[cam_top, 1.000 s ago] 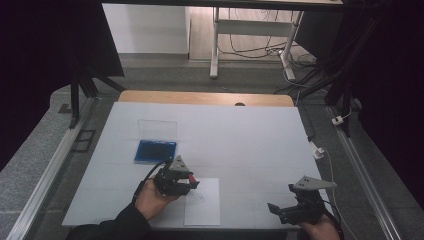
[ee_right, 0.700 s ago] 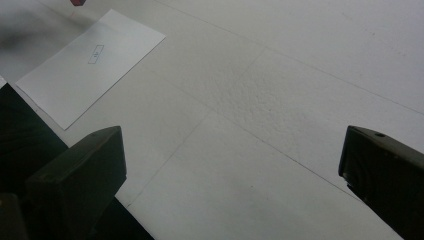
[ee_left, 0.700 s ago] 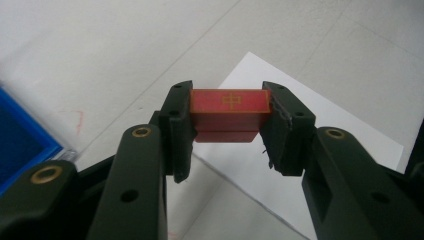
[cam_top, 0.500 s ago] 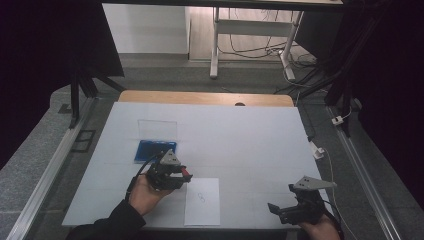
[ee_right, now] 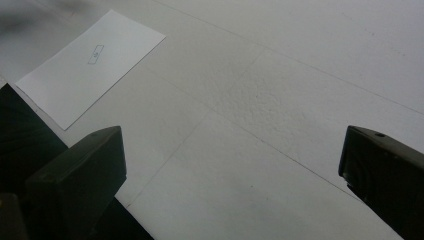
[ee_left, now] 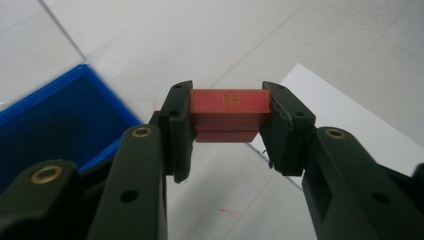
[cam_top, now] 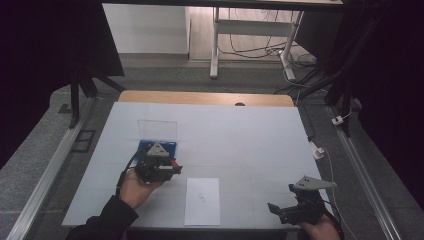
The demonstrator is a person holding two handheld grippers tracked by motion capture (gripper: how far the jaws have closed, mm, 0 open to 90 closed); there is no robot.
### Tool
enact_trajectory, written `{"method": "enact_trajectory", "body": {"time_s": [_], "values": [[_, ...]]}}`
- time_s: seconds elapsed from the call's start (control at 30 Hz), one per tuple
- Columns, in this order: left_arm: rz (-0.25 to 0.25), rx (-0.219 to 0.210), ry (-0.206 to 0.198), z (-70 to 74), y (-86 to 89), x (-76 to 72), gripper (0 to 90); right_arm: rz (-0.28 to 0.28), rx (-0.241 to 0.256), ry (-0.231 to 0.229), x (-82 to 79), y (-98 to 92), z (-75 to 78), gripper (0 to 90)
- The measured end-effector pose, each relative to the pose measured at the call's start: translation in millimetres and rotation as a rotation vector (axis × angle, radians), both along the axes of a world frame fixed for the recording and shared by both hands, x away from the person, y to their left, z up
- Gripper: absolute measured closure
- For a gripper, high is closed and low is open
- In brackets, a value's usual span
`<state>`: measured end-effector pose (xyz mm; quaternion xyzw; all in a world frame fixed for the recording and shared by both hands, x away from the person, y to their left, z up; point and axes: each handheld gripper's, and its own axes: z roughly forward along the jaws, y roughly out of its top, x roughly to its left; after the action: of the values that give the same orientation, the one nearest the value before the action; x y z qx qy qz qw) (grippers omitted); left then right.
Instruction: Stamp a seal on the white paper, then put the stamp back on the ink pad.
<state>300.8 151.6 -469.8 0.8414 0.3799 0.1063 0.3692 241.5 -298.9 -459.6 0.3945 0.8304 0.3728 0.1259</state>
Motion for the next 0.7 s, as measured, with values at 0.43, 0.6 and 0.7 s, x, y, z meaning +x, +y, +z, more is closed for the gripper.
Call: {"method": "enact_trajectory", "body": {"time_s": [0.43, 0.6, 0.7], "values": [[0.072, -0.017, -0.012, 4.2, 23.1, 5.3, 57.8, 0.002, -0.003, 0.0, -0.2, 0.3, 0.0, 0.0], [0.098, -0.017, -0.015, 5.0, 31.0, 8.1, 57.8, 0.003, -0.002, 0.0, -0.3, 0.0, -0.1, 0.0], [0.11, -0.019, -0.016, 4.8, 35.0, 10.1, 57.9, 0.003, -0.001, 0.001, -0.1, 0.2, 0.0, 0.0]]}}
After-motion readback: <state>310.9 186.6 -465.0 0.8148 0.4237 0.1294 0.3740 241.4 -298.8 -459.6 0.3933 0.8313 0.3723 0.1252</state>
